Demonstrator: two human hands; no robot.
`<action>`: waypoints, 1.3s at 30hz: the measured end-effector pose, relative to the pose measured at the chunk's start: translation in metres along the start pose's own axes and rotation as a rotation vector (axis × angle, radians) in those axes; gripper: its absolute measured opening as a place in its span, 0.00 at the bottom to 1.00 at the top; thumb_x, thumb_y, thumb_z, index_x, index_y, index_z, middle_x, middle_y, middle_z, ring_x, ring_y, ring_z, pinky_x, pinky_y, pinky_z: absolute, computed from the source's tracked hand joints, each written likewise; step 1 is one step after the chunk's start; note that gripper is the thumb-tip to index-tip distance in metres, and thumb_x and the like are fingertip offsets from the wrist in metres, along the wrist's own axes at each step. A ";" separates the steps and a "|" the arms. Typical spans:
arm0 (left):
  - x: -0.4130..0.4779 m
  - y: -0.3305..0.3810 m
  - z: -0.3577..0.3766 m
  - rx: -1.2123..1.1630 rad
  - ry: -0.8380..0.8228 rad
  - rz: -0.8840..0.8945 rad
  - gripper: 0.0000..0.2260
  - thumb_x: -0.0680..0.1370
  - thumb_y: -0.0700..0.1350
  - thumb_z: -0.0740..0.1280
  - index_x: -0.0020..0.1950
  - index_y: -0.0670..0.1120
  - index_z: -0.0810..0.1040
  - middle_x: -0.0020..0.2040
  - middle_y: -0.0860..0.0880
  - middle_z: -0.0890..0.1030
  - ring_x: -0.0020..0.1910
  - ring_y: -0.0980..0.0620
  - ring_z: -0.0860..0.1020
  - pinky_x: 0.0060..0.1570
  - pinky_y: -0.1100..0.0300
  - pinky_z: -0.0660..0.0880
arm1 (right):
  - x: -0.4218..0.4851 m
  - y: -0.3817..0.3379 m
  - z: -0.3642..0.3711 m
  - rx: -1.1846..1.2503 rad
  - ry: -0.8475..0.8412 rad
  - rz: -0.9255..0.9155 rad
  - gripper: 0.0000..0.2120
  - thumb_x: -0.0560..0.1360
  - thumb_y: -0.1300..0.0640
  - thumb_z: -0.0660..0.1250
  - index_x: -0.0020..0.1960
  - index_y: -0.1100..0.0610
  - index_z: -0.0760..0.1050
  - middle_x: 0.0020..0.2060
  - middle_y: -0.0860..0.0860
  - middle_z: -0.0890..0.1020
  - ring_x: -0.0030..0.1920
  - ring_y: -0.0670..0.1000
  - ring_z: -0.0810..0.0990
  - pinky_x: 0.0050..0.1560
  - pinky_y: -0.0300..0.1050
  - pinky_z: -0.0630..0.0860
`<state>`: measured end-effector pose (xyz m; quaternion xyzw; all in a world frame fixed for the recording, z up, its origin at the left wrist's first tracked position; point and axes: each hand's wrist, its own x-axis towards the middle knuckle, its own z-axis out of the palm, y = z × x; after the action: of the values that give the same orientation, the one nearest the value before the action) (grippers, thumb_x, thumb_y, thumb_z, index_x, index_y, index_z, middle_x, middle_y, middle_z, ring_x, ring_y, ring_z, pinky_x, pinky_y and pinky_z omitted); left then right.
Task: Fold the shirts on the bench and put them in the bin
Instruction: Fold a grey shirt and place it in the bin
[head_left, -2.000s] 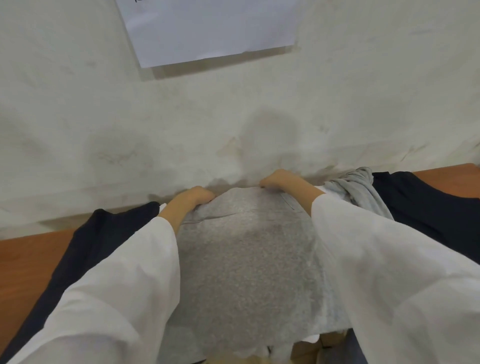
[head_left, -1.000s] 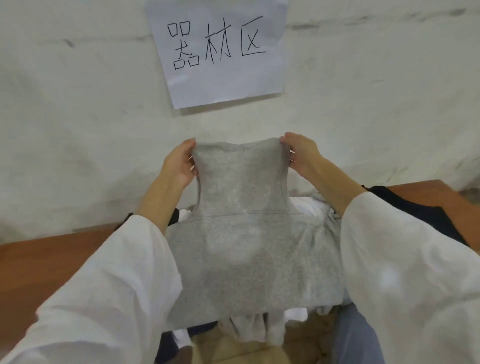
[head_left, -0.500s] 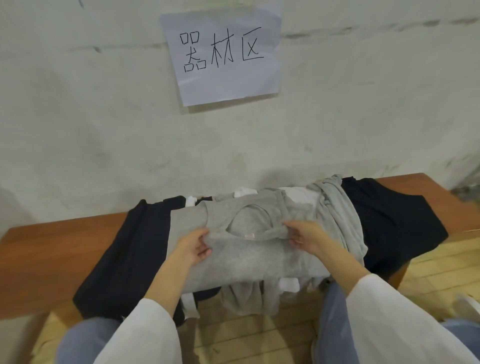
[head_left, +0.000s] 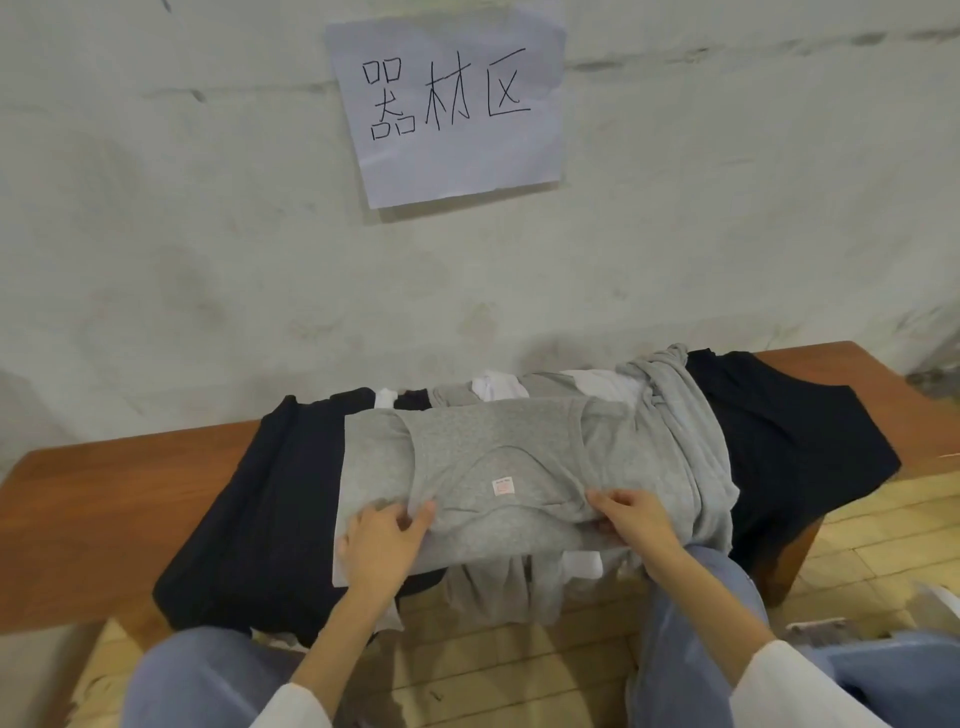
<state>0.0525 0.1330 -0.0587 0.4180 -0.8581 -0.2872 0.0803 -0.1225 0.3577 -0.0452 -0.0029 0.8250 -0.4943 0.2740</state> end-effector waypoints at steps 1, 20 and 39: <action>0.002 0.003 0.002 0.014 0.011 -0.002 0.22 0.77 0.60 0.62 0.27 0.52 0.63 0.32 0.51 0.69 0.37 0.48 0.73 0.42 0.52 0.71 | 0.002 0.000 0.001 -0.007 0.013 -0.028 0.15 0.74 0.55 0.71 0.49 0.69 0.78 0.42 0.64 0.83 0.43 0.59 0.82 0.48 0.54 0.78; 0.050 0.025 -0.021 -0.621 -0.523 -0.311 0.06 0.75 0.43 0.70 0.49 0.45 0.76 0.50 0.42 0.80 0.49 0.44 0.80 0.41 0.55 0.79 | 0.026 -0.031 0.002 -0.319 -0.219 0.022 0.15 0.74 0.50 0.69 0.34 0.55 0.69 0.30 0.49 0.73 0.31 0.47 0.73 0.28 0.37 0.68; 0.123 0.051 -0.008 -1.034 -0.289 -0.306 0.04 0.79 0.39 0.63 0.45 0.46 0.74 0.44 0.46 0.78 0.43 0.50 0.77 0.43 0.56 0.75 | 0.107 -0.093 0.036 0.146 0.048 -0.030 0.13 0.76 0.58 0.67 0.58 0.58 0.69 0.43 0.54 0.74 0.41 0.52 0.73 0.35 0.42 0.69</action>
<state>-0.0568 0.0603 -0.0359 0.4005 -0.5374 -0.7334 0.1136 -0.2221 0.2512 -0.0303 0.0165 0.7929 -0.5571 0.2462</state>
